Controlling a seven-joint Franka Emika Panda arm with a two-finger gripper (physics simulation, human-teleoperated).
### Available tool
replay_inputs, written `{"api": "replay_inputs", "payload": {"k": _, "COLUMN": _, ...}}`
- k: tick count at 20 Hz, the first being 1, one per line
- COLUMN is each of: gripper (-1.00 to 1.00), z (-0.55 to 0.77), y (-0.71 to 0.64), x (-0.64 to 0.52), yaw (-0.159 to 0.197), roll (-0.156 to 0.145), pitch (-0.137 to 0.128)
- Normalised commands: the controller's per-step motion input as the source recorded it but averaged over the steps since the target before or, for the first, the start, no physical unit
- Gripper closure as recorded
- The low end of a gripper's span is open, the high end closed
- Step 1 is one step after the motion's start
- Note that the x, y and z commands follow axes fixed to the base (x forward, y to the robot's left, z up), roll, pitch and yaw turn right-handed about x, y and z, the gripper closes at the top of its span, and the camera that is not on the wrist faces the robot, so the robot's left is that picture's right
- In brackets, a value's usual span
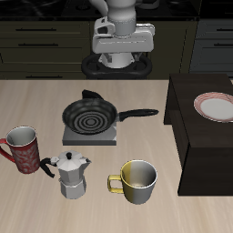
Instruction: Place the white and yellow mug on the plate
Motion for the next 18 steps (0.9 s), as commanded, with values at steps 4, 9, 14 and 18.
{"api": "replay_inputs", "payload": {"k": 4, "gripper": -1.00, "z": -0.10, "y": 0.08, "x": 0.28, "yaw": 0.028, "roll": 0.002, "pitch": 0.002}}
{"api": "replay_inputs", "payload": {"k": 9, "gripper": -1.00, "z": -0.06, "y": 0.07, "x": 0.42, "yaw": -0.001, "roll": -0.016, "pitch": 0.011}}
{"api": "replay_inputs", "payload": {"k": 14, "gripper": -1.00, "z": 0.13, "y": -0.07, "x": 0.47, "yaw": -0.036, "roll": -0.030, "pitch": -0.004}}
{"api": "replay_inputs", "payload": {"k": 18, "gripper": -1.00, "z": 0.08, "y": -0.02, "x": 0.43, "yaw": -0.008, "roll": -0.010, "pitch": -0.018}}
